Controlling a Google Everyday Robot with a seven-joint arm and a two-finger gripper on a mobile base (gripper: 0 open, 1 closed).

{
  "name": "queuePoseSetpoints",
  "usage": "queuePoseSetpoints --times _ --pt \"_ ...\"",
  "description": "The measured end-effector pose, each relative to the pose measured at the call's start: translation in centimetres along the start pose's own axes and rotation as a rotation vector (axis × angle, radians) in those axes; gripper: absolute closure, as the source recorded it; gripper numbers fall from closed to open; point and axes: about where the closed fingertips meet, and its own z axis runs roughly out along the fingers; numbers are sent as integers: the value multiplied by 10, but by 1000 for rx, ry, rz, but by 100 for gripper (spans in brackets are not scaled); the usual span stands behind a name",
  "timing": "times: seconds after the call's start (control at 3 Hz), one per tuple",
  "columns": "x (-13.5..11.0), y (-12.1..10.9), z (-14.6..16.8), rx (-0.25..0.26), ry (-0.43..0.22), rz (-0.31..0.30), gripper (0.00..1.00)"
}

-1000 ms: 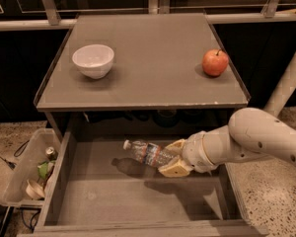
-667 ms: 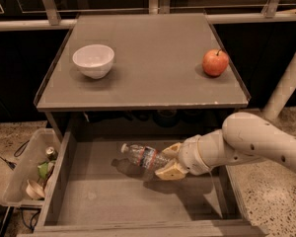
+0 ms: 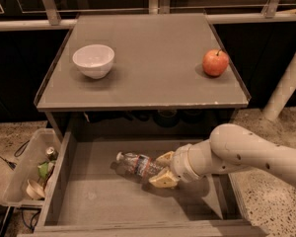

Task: Place water bottle into top drawer

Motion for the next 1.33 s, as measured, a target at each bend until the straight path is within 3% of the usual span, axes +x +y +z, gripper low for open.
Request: queuePoseSetpoints --times 0.67,1.0,1.33 --pt "15 -4 24 103 15 10 100" --pt "15 -6 24 111 13 9 82" --pt "15 -6 24 110 13 9 57"
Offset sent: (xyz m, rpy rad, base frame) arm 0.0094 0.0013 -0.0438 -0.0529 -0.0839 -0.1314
